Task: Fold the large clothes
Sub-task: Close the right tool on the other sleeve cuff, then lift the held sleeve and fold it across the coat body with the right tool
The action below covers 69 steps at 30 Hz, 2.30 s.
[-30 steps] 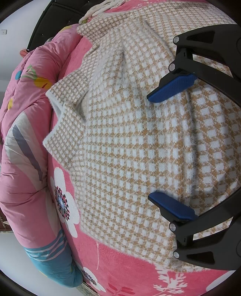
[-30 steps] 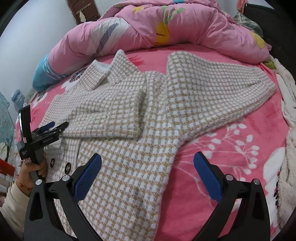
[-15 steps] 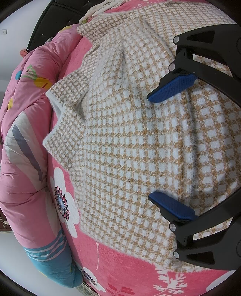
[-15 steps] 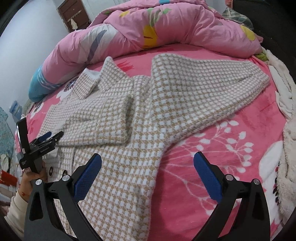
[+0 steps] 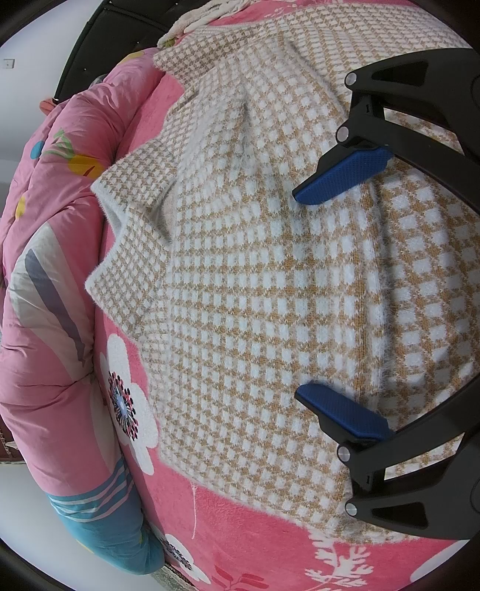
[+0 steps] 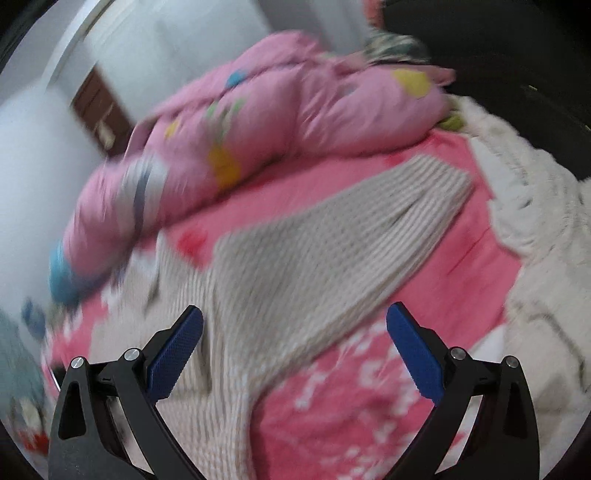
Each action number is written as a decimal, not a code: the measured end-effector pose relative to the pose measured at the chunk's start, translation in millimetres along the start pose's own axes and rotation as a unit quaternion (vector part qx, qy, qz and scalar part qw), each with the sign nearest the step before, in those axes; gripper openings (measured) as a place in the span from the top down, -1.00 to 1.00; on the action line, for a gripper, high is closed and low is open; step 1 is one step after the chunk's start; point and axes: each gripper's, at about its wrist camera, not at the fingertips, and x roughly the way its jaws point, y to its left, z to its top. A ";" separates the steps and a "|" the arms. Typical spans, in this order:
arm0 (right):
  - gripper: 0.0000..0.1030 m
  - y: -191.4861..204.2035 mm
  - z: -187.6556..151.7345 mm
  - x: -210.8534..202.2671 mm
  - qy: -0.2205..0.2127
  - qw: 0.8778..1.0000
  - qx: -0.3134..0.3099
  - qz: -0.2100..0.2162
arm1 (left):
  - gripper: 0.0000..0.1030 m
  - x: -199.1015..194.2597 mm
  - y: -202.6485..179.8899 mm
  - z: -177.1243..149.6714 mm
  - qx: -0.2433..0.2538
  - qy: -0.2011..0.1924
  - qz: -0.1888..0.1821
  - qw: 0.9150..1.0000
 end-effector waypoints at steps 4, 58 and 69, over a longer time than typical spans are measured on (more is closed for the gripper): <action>-0.88 -39.0 43.8 8.7 -0.010 0.997 0.073 0.015 | -0.83 -0.3 0.1 0.0 0.000 -0.001 0.000 1.000; 0.61 67.2 89.2 -123.0 -0.172 0.984 -0.026 -0.022 | -0.84 -41.1 7.7 -3.5 0.005 -0.041 -0.003 0.999; 0.61 175.8 63.1 -124.6 -0.170 0.982 -0.080 0.019 | -0.77 -71.9 36.8 -15.7 0.002 -0.056 0.010 0.998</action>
